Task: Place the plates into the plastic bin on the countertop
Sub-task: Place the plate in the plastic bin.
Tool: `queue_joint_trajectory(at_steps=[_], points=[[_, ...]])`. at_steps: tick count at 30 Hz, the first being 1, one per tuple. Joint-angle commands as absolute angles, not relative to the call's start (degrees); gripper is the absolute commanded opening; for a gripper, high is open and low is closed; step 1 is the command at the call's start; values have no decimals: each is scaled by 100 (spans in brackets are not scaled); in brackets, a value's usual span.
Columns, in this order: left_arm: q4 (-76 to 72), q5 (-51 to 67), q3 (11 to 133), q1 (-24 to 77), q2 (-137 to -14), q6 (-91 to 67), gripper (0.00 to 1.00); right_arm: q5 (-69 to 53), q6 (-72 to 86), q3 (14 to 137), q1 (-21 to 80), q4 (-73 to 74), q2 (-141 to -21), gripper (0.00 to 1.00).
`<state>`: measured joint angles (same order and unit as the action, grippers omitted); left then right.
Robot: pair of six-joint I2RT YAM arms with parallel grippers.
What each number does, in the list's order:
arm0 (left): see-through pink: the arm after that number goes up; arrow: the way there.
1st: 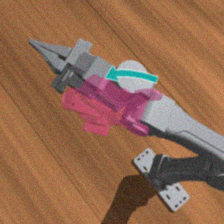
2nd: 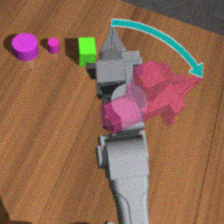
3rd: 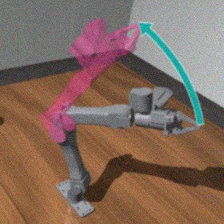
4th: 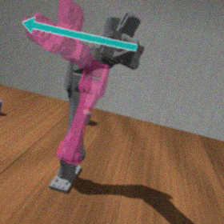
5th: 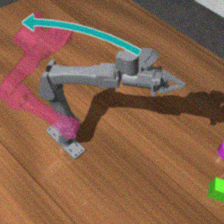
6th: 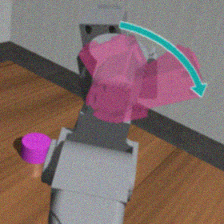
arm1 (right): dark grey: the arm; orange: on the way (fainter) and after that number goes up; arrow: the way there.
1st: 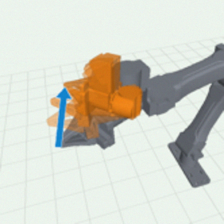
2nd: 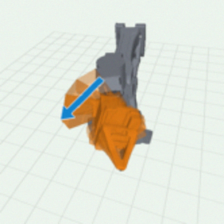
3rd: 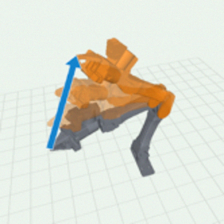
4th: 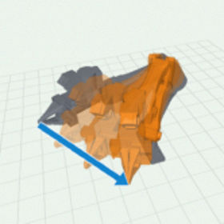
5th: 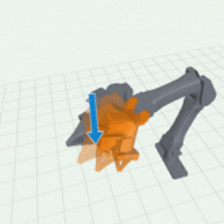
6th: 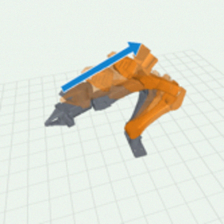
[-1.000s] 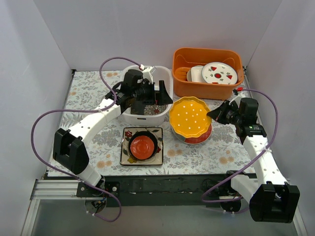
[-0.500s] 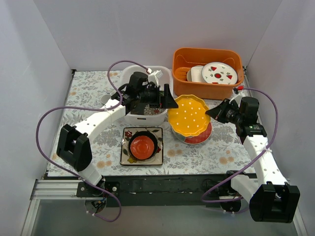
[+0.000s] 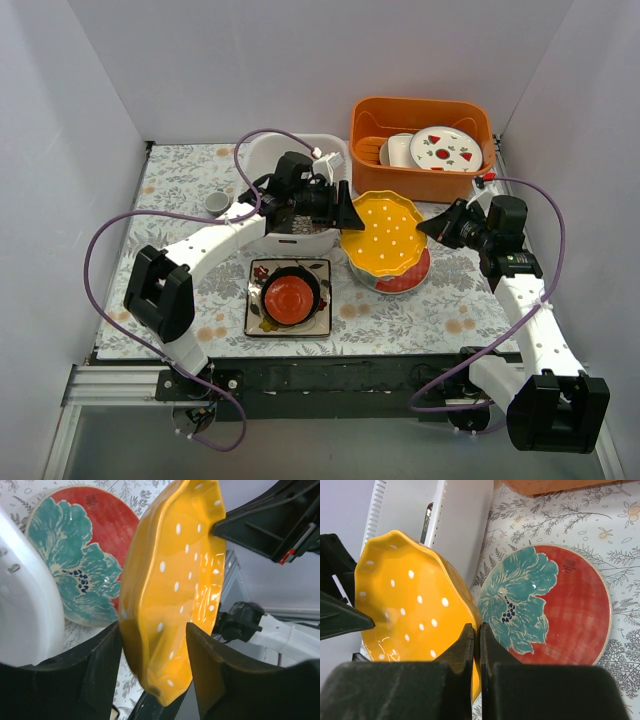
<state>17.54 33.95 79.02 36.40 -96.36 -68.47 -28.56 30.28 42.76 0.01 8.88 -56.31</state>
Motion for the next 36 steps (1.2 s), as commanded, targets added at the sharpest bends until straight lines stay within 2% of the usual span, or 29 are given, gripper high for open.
queue_joint_trajectory(at_steps=[1, 4, 10, 19, 21, 24, 25, 27, 28, 31, 36], points=[[1679, 3586, 8182, 3700, -9677, -6794, 45, -3287, 3472, 4746, -9, 88, -5546, 1], [1679, 3595, 8183, 3709, -9677, -6794, 23, -3313, 3480, 4720, -9, 79, -5555, 1], [1679, 3568, 8200, 3727, -9668, -6785, 0, -3305, 3480, 4711, -9, 70, -5546, 1], [1679, 3533, 8174, 3735, -9633, -6794, 0, -3331, 3480, 4667, -9, 62, -5528, 1], [1679, 3498, 8165, 3735, -9607, -6785, 0, -3340, 3480, 4650, -9, 53, -5528, 4], [1661, 3489, 8174, 3735, -9589, -6803, 0, -3366, 3489, 4614, -9, 53, -5537, 17], [1661, 3481, 8165, 3735, -9580, -6803, 0, -3392, 3498, 4606, -9, 53, -5537, 26], [1661, 3480, 8183, 3735, -9571, -6812, 0, -3384, 3498, 4588, -9, -97, -5528, 35], [1652, 3472, 8174, 3735, -9554, -6812, 0, -3375, 3498, 4579, -9, -97, -5528, 44], [1635, 3472, 8156, 3735, -9519, -6829, 0, -3287, 3437, 4570, -9, -35, -5485, 60], [1573, 3489, 8121, 3735, -9501, -6890, 0, -3226, 3358, 4570, -9, -9, -5449, 78]])
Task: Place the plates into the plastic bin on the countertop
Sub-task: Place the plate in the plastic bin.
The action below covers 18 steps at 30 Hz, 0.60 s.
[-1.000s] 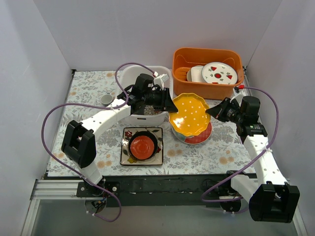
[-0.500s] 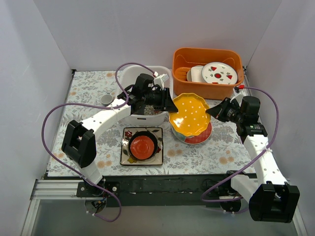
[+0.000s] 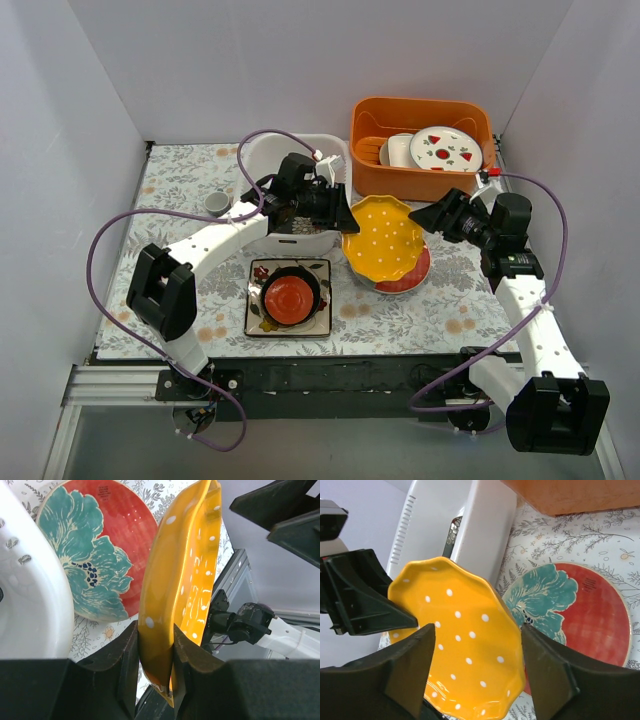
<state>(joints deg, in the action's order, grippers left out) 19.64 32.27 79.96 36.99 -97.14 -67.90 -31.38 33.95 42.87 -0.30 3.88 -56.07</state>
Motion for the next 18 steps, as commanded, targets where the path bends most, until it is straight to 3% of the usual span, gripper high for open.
queue_joint_trajectory(at_steps=[1, 4, 18], points=[[1556, 3507, 8121, 3735, -9484, -6891, 0, -3199, 3314, 4579, -9, 174, -5432, 83], [1512, 3498, 8104, 3744, -9457, -6917, 0, -3156, 3261, 4597, -9, 254, -5405, 89], [1476, 3235, 8024, 3735, -9325, -6891, 0, -3050, 3199, 4588, -9, 334, -5396, 91]])
